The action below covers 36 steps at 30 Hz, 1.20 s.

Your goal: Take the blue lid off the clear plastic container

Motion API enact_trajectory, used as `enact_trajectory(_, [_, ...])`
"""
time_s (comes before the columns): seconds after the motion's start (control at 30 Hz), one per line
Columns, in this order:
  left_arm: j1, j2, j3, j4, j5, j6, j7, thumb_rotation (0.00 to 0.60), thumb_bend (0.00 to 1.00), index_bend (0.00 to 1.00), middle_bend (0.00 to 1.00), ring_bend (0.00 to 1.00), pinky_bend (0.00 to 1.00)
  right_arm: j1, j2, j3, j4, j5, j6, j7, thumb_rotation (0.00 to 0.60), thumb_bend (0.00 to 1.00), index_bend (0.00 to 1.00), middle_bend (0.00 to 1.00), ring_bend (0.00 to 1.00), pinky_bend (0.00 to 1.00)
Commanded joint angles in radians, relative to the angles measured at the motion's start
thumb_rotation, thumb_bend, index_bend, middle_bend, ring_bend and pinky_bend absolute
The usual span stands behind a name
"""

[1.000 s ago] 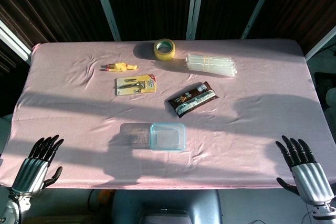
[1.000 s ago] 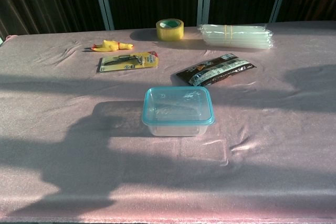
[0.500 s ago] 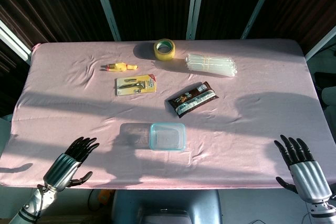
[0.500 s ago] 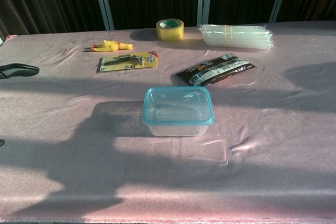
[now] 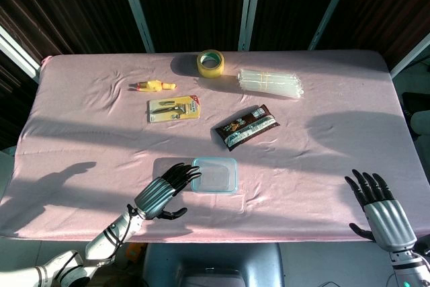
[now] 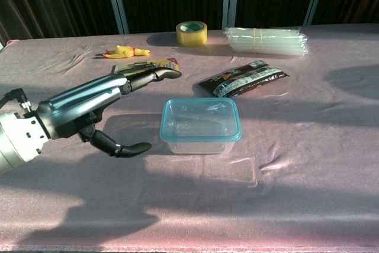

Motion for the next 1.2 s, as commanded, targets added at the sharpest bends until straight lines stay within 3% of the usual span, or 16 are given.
enact_trajectory(0.03, [-0.049,-0.053,-0.03,0.04,-0.06,-0.065,0.026,0.6,0.27,0.0,0.0,0.0,0.0,0.003,0.005,0.003,0.0,0.008,-0.004,0.008,0.6,0.18,0.0,0.0,0.0,0.0])
enact_trajectory(0.47, [-0.142,-0.176,-0.076,0.168,-0.222,-0.182,0.143,0.6,0.26,0.0,0.0,0.0,0.0,0.002,0.03,-0.007,-0.006,0.007,0.003,0.052,0.6,0.18,0.0,0.0,0.0,0.0])
enact_trajectory(1.03, [-0.211,-0.22,-0.087,0.25,-0.324,-0.243,0.185,0.6,0.26,0.0,0.0,0.0,0.0,0.003,0.038,-0.014,-0.012,0.009,-0.001,0.06,0.6,0.18,0.0,0.0,0.0,0.0])
enact_trajectory(1.13, [-0.216,-0.23,-0.083,0.256,-0.33,-0.238,0.19,0.6,0.27,0.0,0.02,0.01,0.07,0.003,0.035,-0.014,-0.01,0.01,-0.001,0.054,0.6,0.18,0.0,0.0,0.0,0.0])
enact_trajectory(1.2, [-0.216,-0.237,-0.08,0.259,-0.329,-0.229,0.187,0.6,0.27,0.0,0.09,0.07,0.14,0.007,0.03,-0.014,-0.008,0.006,-0.007,0.049,0.6,0.18,0.0,0.0,0.0,0.0])
